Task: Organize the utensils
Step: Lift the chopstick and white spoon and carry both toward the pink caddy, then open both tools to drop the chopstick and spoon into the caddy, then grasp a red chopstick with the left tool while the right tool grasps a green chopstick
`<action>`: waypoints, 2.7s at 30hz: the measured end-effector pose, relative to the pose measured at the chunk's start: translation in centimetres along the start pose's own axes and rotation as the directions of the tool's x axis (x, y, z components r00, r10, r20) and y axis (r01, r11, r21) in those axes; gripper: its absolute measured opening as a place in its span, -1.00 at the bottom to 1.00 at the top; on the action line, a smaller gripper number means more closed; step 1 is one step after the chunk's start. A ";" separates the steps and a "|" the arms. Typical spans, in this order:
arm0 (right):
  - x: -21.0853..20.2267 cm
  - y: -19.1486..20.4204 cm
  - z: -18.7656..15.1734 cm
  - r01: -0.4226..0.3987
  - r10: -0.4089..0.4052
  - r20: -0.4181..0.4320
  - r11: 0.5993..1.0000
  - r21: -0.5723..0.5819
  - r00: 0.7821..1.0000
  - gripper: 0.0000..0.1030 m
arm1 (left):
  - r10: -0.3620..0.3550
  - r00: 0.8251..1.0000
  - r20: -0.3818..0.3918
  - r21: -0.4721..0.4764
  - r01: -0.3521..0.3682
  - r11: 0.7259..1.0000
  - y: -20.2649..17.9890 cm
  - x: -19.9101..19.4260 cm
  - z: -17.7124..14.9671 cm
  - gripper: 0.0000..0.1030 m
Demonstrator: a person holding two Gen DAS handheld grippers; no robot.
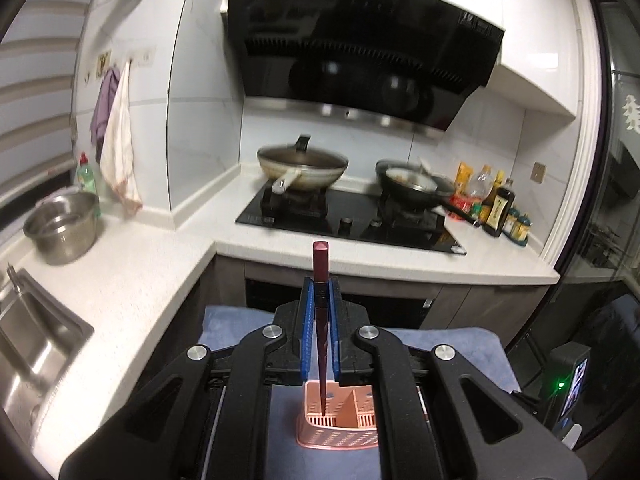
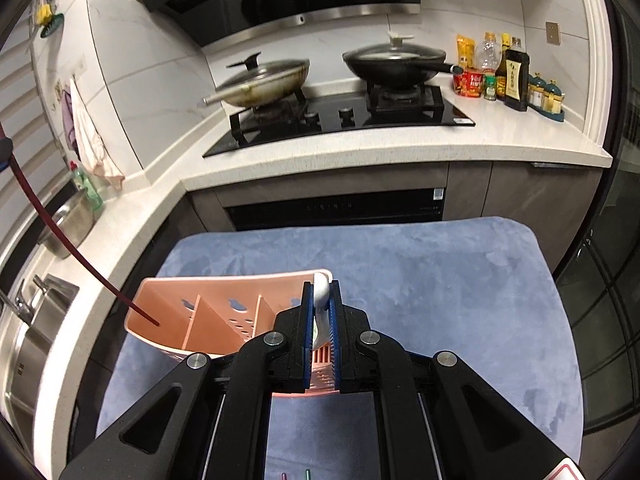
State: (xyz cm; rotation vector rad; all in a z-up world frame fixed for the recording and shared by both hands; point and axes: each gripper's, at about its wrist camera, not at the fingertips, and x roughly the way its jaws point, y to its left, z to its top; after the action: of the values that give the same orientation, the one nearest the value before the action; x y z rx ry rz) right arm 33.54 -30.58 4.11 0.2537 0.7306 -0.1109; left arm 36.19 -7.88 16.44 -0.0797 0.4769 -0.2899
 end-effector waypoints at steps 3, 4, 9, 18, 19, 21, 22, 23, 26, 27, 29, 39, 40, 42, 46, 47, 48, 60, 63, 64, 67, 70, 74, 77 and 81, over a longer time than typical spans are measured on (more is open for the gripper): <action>0.9 -0.1 -0.3 0.003 -0.003 -0.015 1.000 -0.004 1.000 -0.86 | 0.014 1.000 -0.028 -0.008 -0.014 1.000 0.4 1.5 -1.0 -0.87; 1.3 -0.1 -0.5 0.002 -0.002 -0.021 1.000 -0.005 1.000 -0.86 | 0.019 0.999 -0.035 -0.009 -0.019 1.000 0.6 1.9 -1.3 -0.86; 1.7 0.0 -0.8 0.016 -0.016 -0.014 1.000 -0.012 1.000 -0.83 | 0.030 0.997 -0.070 -0.035 -0.033 0.999 1.5 3.4 -2.0 -0.86; -1.0 0.3 -0.3 0.016 -0.016 0.038 1.000 -0.021 0.999 -0.58 | 0.095 0.995 -0.040 -0.025 -0.096 0.995 2.0 1.8 -2.2 -0.20; -1.4 0.3 -0.4 0.013 -0.012 0.042 1.000 -0.020 0.999 -0.57 | 0.100 0.994 -0.041 -0.020 -0.101 0.995 2.0 1.4 -2.3 -0.20; -2.7 0.3 -0.7 0.006 -0.005 0.051 1.000 -0.018 0.999 -0.54 | 0.105 0.994 -0.039 -0.012 -0.106 0.994 2.1 0.4 -2.6 -0.20; -3.4 0.3 -1.0 0.000 0.001 0.053 1.000 -0.014 0.999 -0.51 | 0.110 0.993 -0.037 -0.010 -0.110 0.994 2.3 -0.3 -2.9 -0.20; -4.0 0.3 -1.3 -0.004 0.005 0.057 1.000 -0.009 0.998 -0.48 | 0.111 0.993 -0.037 -0.009 -0.111 0.994 2.4 -1.2 -3.3 -0.20; -6.3 0.2 -2.9 -0.010 0.010 0.064 1.000 -0.003 0.998 -0.43 | 0.106 0.993 -0.055 -0.018 -0.107 0.994 3.1 -3.1 -4.5 -0.20; -7.2 0.2 -3.8 -0.005 0.005 0.066 1.000 -0.007 0.998 -0.43 | 0.107 0.992 -0.062 -0.018 -0.108 0.994 3.2 -3.7 -5.1 -0.20; -8.5 0.3 -5.2 0.005 -0.005 0.066 1.000 -0.012 0.998 -0.43 | 0.113 0.991 -0.076 -0.014 -0.114 0.993 3.5 -5.0 -6.4 -0.20; -13.8 1.0 -15.3 0.073 -0.073 -0.002 0.995 -0.066 0.997 -0.26 | 0.122 0.961 -0.247 0.032 -0.118 0.993 4.6 -10.1 -16.6 -0.20; -14.0 1.0 -16.5 0.070 -0.072 -0.022 0.996 -0.062 0.997 -0.26 | 0.123 0.956 -0.265 0.039 -0.117 0.992 4.5 -10.4 -17.6 -0.19; -14.1 0.8 -18.8 0.066 -0.068 -0.063 0.997 -0.036 0.996 -0.26 | 0.126 0.945 -0.303 0.054 -0.115 0.992 4.3 -11.0 -20.1 -0.06; -14.0 0.4 -22.7 0.083 -0.085 -0.125 0.996 -0.022 0.989 -0.26 | 0.115 0.926 -0.359 0.058 -0.101 0.993 3.9 -11.8 -24.0 -0.03; -14.0 0.4 -23.3 0.083 -0.084 -0.134 0.996 -0.016 0.987 -0.26 | 0.115 0.920 -0.374 0.065 -0.097 0.993 3.8 -11.9 -24.9 -0.03; -14.1 0.4 -23.9 0.083 -0.084 -0.145 0.996 -0.009 0.986 -0.26 | 0.120 0.912 -0.393 0.081 -0.096 0.992 3.6 -12.0 -26.2 -0.03; -13.9 0.1 -29.3 0.118 -0.120 -0.200 0.993 -0.017 0.973 -0.26 | 0.081 0.859 -0.505 0.069 -0.054 0.996 3.2 -13.1 -33.3 -0.03; -13.6 0.3 -29.9 0.117 -0.120 -0.206 0.993 -0.027 0.971 -0.26 | 0.073 0.851 -0.520 0.063 -0.047 0.997 3.2 -13.0 -34.2 -0.03; -13.5 0.3 -29.9 0.116 -0.119 -0.208 0.993 -0.028 0.971 -0.28 | 0.073 0.848 -0.524 0.062 -0.047 0.997 3.1 -13.0 -34.5 -0.03; -13.3 0.5 -30.3 0.109 -0.115 -0.211 0.993 -0.037 0.971 -0.35 | 0.066 0.845 -0.530 0.062 -0.039 0.997 3.0 -13.1 -34.9 -0.03; -12.9 0.8 -30.6 0.104 -0.112 -0.220 0.993 -0.046 0.969 -0.51 | 0.067 0.843 -0.534 0.071 -0.034 0.997 2.8 -13.2 -35.2 -0.03; -12.5 1.0 -30.9 0.098 -0.106 -0.232 0.994 -0.047 0.967 -0.60 | 0.060 0.839 -0.541 0.067 -0.029 0.997 2.6 -13.2 -35.5 -0.03; -12.2 1.1 -31.1 0.095 -0.104 -0.239 0.994 -0.052 0.965 -0.72 | 0.059 0.835 -0.547 0.065 -0.027 0.997 2.6 -13.2 -35.7 -0.04; -12.0 1.0 -31.3 0.093 -0.102 -0.245 0.994 -0.050 0.964 -0.76 | 0.052 0.830 -0.555 0.063 -0.020 0.998 2.5 -13.2 -36.1 -0.04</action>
State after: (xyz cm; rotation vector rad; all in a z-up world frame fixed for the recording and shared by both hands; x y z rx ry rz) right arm 4.70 -21.07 -10.03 0.1970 0.9933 -0.1605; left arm 8.91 -1.95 -10.06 0.0731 1.0544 -0.2872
